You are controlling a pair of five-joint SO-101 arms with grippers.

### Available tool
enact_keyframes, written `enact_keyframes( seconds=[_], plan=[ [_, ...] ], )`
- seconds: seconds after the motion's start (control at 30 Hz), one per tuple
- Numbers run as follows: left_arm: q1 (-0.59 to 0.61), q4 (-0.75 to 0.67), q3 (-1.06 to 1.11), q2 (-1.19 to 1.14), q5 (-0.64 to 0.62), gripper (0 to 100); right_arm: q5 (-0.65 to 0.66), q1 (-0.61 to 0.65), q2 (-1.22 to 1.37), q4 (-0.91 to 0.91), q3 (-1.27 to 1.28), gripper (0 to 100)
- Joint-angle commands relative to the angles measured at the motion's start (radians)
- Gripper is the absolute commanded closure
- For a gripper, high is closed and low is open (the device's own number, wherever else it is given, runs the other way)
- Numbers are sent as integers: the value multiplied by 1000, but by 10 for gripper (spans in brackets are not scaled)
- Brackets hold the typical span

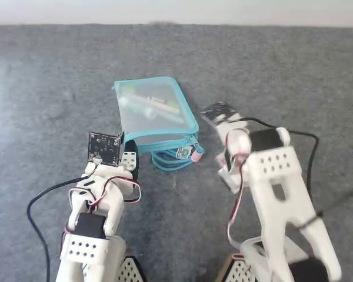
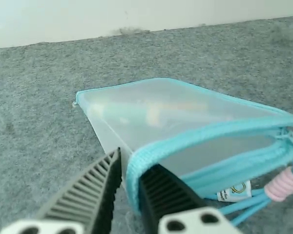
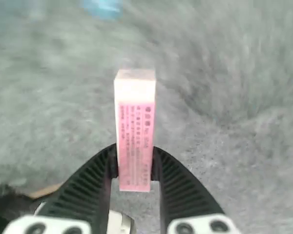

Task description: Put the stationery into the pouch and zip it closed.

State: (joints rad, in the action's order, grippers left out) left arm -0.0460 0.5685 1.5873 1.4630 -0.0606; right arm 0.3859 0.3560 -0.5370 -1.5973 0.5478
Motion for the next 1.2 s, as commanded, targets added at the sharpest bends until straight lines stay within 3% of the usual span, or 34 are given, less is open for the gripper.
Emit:
enact_keyframes(
  seconds=[0.0, 0.27, 0.5, 0.73, 1.17],
  plan=[
    [-2, -31, -24, 9, -15, 988, 0, 163, -134, -151, -155, 991],
    [-2, -31, -22, 9, -15, 988, -69, 349, 65, -189, -345, 992],
    [-2, -31, -22, 9, -14, 988, -72, 352, 407, -189, -608, 992],
    [-2, -31, -21, 9, -14, 988, -157, 348, 700, -193, -870, 992],
    [-11, -31, -10, 9, 15, 988, -219, 352, 862, -191, -1191, 987]
  ],
)
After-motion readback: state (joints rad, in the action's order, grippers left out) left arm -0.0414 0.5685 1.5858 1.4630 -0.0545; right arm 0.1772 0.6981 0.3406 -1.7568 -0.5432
